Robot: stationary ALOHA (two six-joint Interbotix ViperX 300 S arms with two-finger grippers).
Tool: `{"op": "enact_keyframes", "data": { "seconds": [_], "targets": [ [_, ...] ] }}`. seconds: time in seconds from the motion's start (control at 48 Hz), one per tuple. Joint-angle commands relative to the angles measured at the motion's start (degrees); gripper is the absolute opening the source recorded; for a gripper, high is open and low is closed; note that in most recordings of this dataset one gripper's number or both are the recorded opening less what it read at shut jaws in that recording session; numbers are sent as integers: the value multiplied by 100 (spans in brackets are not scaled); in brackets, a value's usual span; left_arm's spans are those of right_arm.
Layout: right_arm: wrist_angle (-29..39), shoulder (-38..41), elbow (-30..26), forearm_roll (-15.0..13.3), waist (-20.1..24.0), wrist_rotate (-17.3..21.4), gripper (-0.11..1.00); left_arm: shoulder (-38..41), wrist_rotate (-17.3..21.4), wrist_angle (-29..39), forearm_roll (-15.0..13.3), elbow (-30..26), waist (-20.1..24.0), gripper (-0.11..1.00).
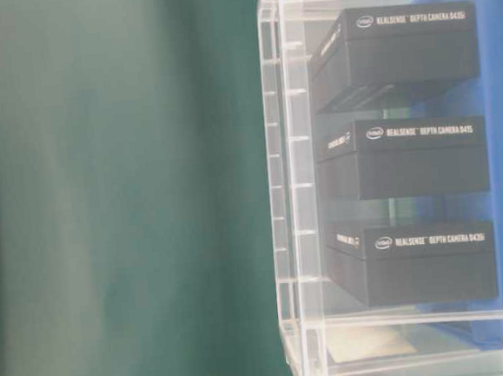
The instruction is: Take out the box from the case.
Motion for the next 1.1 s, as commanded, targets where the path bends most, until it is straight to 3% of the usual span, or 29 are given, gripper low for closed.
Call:
{"op": "enact_keyframes", "data": {
  "seconds": [0.0, 0.229, 0.354, 0.5, 0.729, 0.792, 0.938, 1.084],
  "targets": [
    [0, 35, -158, -9, -9, 9, 0, 18, -9, 0, 18, -149, -26, 1],
    [9, 53, -176, -18, -9, 105, 0, 18, -18, 26, 9, -149, -26, 1],
    [9, 62, -202, -18, -9, 650, 0, 53, -272, 35, -9, -176, -18, 1],
    [18, 97, -211, -18, -9, 1661, 0, 62, -1248, 53, 9, -185, -18, 1],
    [97, 211, -272, -18, -9, 3700, 0, 70, -3683, 659, 62, -193, -9, 1],
    [185, 237, -281, -35, -9, 4333, 0, 70, -4157, 800, 62, -202, -35, 1],
    [527, 255, -334, -44, -9, 5440, 0, 88, -4852, 888, 97, -290, -44, 1],
    [940, 308, -396, -44, -9, 5941, 0, 246, -5168, 888, 185, -431, -44, 1]
  ]
}}
